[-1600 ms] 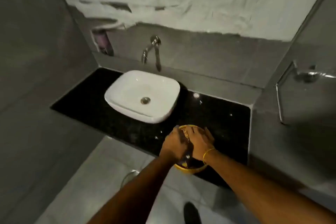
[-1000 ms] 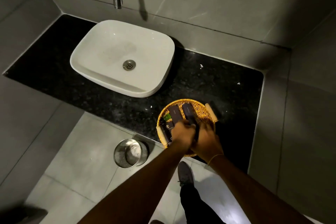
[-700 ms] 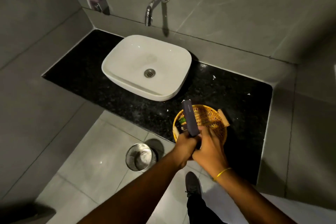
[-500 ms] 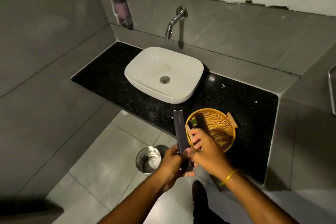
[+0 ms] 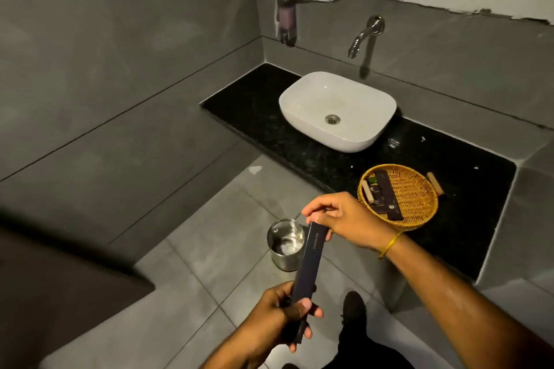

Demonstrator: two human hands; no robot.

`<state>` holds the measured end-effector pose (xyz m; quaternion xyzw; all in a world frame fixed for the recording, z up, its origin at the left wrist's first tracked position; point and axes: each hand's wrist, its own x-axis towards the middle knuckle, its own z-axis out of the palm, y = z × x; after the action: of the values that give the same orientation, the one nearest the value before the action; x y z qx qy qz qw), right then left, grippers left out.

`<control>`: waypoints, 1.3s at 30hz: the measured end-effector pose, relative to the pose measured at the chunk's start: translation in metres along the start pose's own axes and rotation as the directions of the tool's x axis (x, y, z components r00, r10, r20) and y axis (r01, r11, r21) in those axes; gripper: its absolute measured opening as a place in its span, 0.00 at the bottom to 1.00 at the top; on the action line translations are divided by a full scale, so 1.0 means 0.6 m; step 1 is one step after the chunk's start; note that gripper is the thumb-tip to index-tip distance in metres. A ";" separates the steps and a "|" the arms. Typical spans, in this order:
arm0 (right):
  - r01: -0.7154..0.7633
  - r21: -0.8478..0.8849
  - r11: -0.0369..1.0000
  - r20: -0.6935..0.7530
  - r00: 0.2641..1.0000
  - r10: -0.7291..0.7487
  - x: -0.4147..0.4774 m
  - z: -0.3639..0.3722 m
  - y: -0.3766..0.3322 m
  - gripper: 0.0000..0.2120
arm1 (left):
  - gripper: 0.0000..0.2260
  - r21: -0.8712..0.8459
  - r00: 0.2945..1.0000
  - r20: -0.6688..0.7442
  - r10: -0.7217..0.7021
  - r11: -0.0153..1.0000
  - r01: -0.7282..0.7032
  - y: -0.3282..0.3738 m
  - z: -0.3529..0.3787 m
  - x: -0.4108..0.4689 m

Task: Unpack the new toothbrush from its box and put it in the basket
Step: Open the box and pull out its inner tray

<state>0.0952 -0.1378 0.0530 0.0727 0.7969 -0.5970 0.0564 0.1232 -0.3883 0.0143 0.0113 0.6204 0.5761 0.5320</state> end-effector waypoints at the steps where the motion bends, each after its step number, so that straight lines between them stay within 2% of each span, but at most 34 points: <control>1: 0.003 -0.022 1.000 0.003 1.000 -0.003 -0.003 0.009 -0.003 0.09 | 0.12 -0.009 1.000 0.000 0.001 1.000 -0.001 -0.006 -0.002 -0.010; 6: 0.028 -0.113 0.993 0.053 0.998 -0.022 -0.019 0.027 -0.005 0.11 | 0.14 -0.041 1.000 0.017 0.017 0.999 -0.016 -0.033 -0.010 -0.036; 11: 0.022 -0.063 0.998 0.159 0.987 -0.012 -0.033 0.018 0.000 0.08 | 0.14 -0.042 0.998 0.033 0.044 0.998 -0.043 -0.049 -0.008 -0.048; 16: -0.004 -0.001 1.000 0.142 0.990 0.004 -0.036 0.011 0.007 0.10 | 0.15 -0.035 0.994 0.071 0.079 0.996 -0.076 -0.053 -0.008 -0.044; 22: -0.010 -0.046 0.999 0.130 0.991 0.016 -0.038 0.004 0.014 0.13 | 0.15 -0.004 0.993 0.085 0.077 0.997 -0.077 -0.048 -0.009 -0.035; 26: -0.053 -0.010 0.999 0.100 0.994 0.054 -0.038 -0.011 0.013 0.13 | 0.16 0.024 0.994 0.079 0.076 0.997 -0.078 -0.037 -0.007 -0.034; 31: -0.163 0.154 0.975 0.157 0.978 0.139 -0.044 -0.025 0.018 0.09 | 0.15 0.052 0.997 0.032 0.064 0.996 -0.066 -0.023 -0.003 -0.033; 36: -0.255 0.360 0.897 0.004 0.962 0.272 -0.039 -0.019 0.048 0.08 | 0.13 0.116 0.991 -0.057 0.122 0.987 -0.115 -0.003 -0.004 -0.031; 39: -0.289 0.527 0.799 -0.052 0.928 0.370 -0.040 -0.010 0.079 0.12 | 0.10 0.298 0.973 -0.127 0.191 0.943 -0.147 0.029 -0.006 -0.032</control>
<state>0.1274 -0.1201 0.0140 0.2682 0.5872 -0.7598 0.0772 0.1187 -0.3970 0.0386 0.0970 0.7332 0.5229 0.4238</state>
